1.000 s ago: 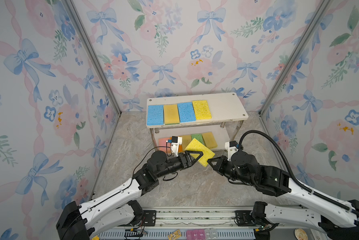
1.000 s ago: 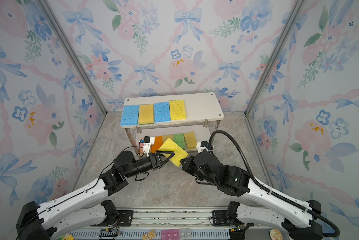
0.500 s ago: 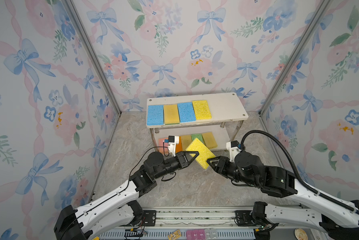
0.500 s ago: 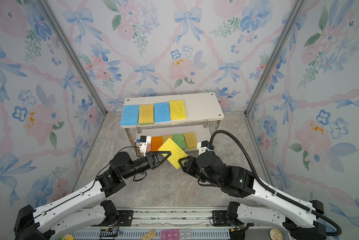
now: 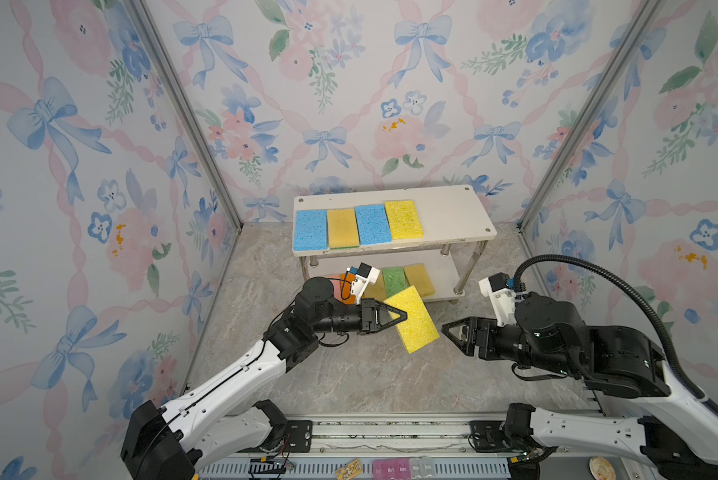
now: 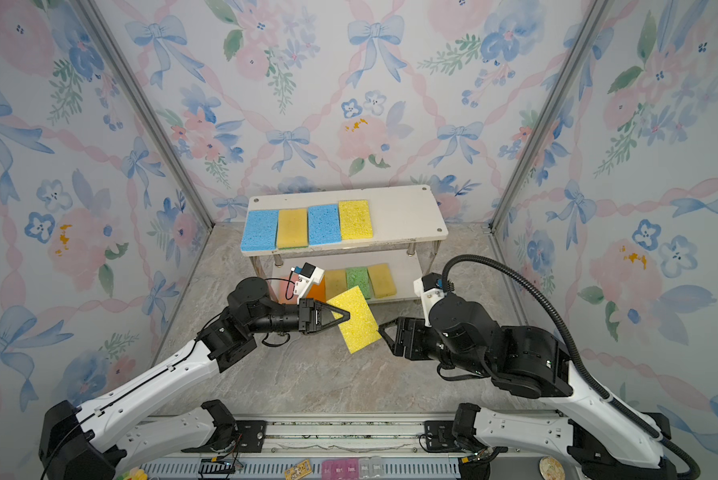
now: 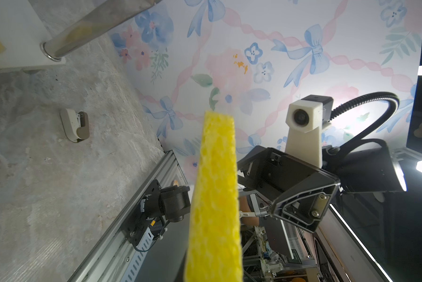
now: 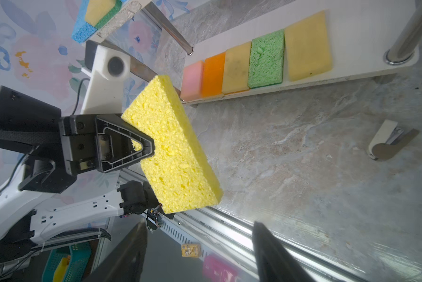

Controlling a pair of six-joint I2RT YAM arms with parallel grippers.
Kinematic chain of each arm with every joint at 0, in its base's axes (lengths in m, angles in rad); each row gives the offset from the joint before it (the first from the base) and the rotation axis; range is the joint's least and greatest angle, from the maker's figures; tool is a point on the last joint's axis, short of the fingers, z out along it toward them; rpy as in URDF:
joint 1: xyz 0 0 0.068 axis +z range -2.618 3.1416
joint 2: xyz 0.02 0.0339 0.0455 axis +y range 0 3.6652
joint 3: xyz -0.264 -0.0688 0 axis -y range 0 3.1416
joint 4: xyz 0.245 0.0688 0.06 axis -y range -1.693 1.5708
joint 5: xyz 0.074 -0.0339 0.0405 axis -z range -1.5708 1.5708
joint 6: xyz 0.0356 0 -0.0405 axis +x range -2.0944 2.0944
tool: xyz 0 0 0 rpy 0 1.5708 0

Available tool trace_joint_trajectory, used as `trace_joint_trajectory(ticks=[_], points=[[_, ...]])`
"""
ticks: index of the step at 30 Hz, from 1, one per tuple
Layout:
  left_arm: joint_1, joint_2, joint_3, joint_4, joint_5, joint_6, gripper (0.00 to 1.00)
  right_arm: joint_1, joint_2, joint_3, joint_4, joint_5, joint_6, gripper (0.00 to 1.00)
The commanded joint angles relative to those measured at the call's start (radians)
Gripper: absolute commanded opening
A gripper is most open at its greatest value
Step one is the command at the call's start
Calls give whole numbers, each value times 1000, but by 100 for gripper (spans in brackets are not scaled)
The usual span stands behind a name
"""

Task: Arrange cleaning sponges on a shelf
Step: Pick up the cleaning sponge at the center of the table.

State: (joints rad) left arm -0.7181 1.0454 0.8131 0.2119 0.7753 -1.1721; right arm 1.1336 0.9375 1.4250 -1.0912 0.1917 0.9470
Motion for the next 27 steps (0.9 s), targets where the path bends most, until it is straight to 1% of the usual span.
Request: trace_joint_trajectory(ticks=[1, 3, 7, 11, 20, 22, 27], points=[[12, 7, 1, 78, 116, -39, 11, 5, 41, 26, -28, -39, -73, 70], [16, 5, -16, 139, 128, -82, 11, 5, 60, 31, -3, -43, -84, 68], [30, 1, -32, 141, 128, -91, 11, 5, 86, 29, 59, -58, -100, 63], [47, -5, -40, 141, 134, -92, 11, 4, 112, 23, 85, -87, -102, 52], [67, -7, -52, 140, 137, -90, 11, 4, 104, 0, 108, -92, -82, 39], [69, -7, -56, 141, 136, -90, 11, 2, 105, -3, 108, -90, -81, 32], [79, -18, -74, 137, 131, -92, 10, -1, 119, -9, 122, -112, -86, 25]])
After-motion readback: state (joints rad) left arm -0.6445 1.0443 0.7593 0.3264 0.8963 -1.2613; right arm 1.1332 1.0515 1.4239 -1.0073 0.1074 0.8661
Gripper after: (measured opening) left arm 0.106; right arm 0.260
